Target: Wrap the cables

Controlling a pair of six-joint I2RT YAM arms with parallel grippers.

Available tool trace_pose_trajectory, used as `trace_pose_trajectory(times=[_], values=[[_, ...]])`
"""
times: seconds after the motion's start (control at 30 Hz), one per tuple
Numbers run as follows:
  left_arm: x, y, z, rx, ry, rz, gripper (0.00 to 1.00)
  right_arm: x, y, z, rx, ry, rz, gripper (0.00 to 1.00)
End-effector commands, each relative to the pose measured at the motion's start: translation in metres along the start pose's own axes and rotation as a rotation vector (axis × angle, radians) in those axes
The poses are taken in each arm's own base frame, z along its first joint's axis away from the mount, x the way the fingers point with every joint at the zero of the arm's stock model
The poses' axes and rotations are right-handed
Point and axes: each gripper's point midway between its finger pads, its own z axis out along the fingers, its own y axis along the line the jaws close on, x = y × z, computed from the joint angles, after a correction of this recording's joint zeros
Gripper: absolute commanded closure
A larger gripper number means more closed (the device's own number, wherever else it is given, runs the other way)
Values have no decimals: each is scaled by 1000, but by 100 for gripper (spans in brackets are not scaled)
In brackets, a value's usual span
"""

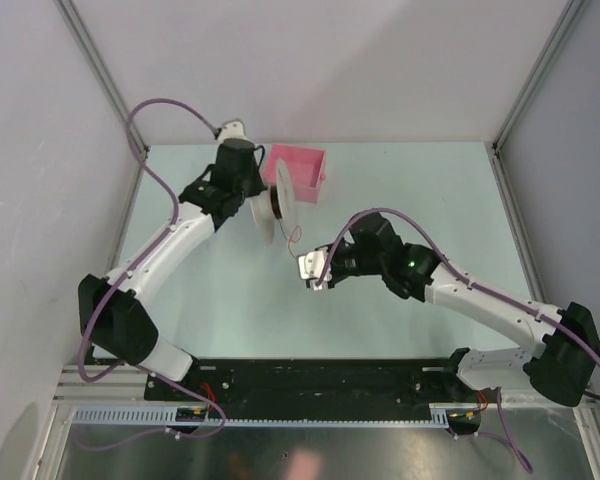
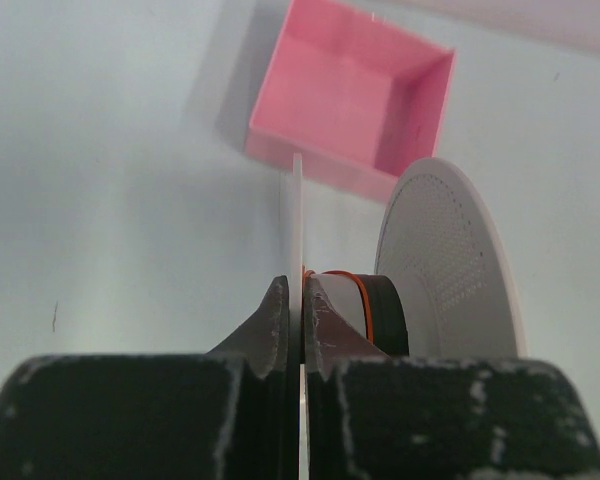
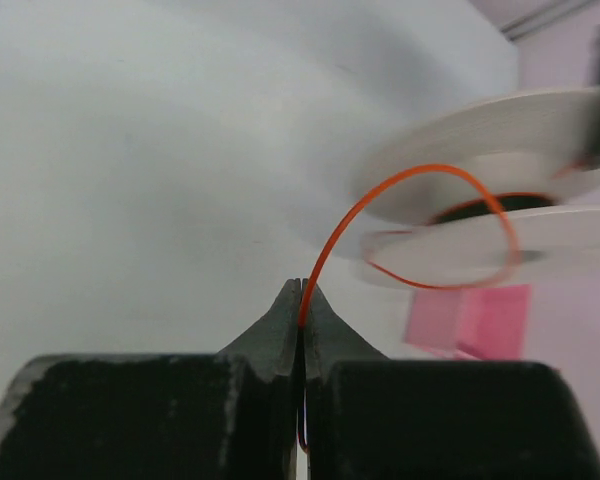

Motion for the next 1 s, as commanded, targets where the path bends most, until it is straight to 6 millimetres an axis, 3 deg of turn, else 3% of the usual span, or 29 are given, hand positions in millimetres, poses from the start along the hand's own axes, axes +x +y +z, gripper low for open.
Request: trace_pose_trajectory(times=[0.0,0.2,0.37,0.73,0.97], values=[[9,-8,0,9,-30,86,100,-21,-56,-26,148,41,-143,100],[50,-24,-2,97,66,175,100,-36,-115,-41,317,14,-193,100],[67,-39,-11,188,116,193,100,-41,-156,-53,421,-28,-175,100],[77,-62,-30,361,150,204,100,-39,-196,-77,532,-110,-148,100],[88,-92,-73,714,121,376,100,-16,-232,-100,609,-106,-80,100]])
